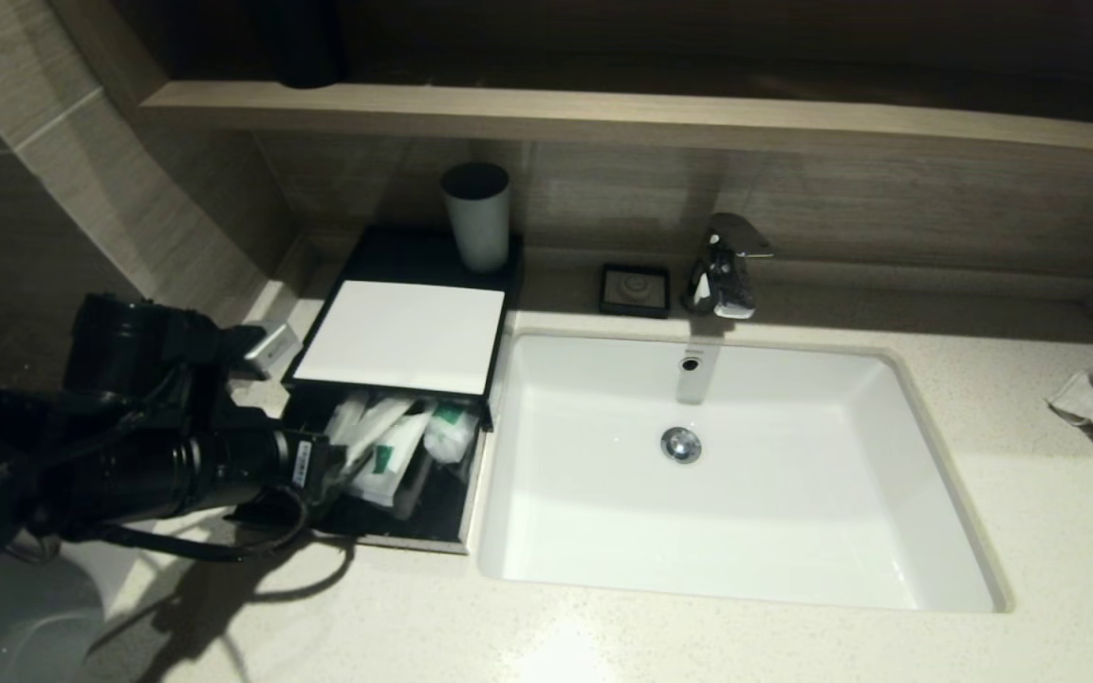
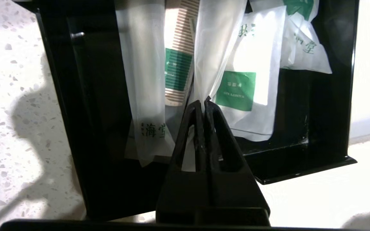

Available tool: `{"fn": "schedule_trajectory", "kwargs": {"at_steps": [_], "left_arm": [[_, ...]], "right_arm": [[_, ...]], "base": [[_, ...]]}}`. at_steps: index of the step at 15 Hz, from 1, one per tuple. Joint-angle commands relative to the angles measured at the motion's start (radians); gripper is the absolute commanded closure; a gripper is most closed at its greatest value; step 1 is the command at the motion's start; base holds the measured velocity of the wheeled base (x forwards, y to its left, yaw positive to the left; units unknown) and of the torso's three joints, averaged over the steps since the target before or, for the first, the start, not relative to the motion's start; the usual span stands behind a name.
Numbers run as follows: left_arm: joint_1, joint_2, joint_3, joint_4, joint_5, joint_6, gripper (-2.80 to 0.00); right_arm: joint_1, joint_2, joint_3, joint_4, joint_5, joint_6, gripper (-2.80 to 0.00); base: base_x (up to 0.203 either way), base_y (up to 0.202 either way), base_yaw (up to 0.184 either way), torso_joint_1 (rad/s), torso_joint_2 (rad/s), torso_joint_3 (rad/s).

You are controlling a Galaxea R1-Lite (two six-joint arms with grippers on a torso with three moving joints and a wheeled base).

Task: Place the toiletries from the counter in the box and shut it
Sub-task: Place the bathroom toiletry into the drawer

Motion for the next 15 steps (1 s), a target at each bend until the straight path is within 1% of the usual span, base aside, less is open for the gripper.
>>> {"fn": "schedule_trajectory", "kwargs": {"at_steps": [1, 7, 8, 10, 15], "left_arm": [[0.001, -0.004, 0.001, -0.001, 0.0, -0.001, 0.0], [0.001, -0.076, -0.003, 0.045, 0.009, -0.004, 0.0], [0.002, -0.091, -0.003, 0.063, 0.01, -0.004, 0.0], [0.007, -0.115, -0.008, 0.138, 0.017, -0.006, 0.0], [0.013, -0.131, -0.001, 0.173, 0.088, -0.02, 0.0]], "right_arm": [[0.0, 0.0, 0.0, 0.0, 0.0, 0.0, 0.0], [0.0, 0.0, 0.0, -0.001, 0.0, 0.0, 0.0], [-0.001, 0.0, 0.0, 0.0, 0.0, 0.0, 0.0], [0.0, 0.0, 0.0, -0.001, 0.0, 0.0, 0.0], [0.0, 0.0, 0.0, 0.0, 0.0, 0.0, 0.0]], "base": [[0.0, 0.0, 0.0, 0.0, 0.0, 0.0], [0.0, 0.0, 0.0, 0.0, 0.0, 0.0], [0.0, 0.0, 0.0, 0.0, 0.0, 0.0], [0.0, 0.0, 0.0, 0.0, 0.0, 0.0], [0.0, 0.0, 0.0, 0.0, 0.0, 0.0]]}}
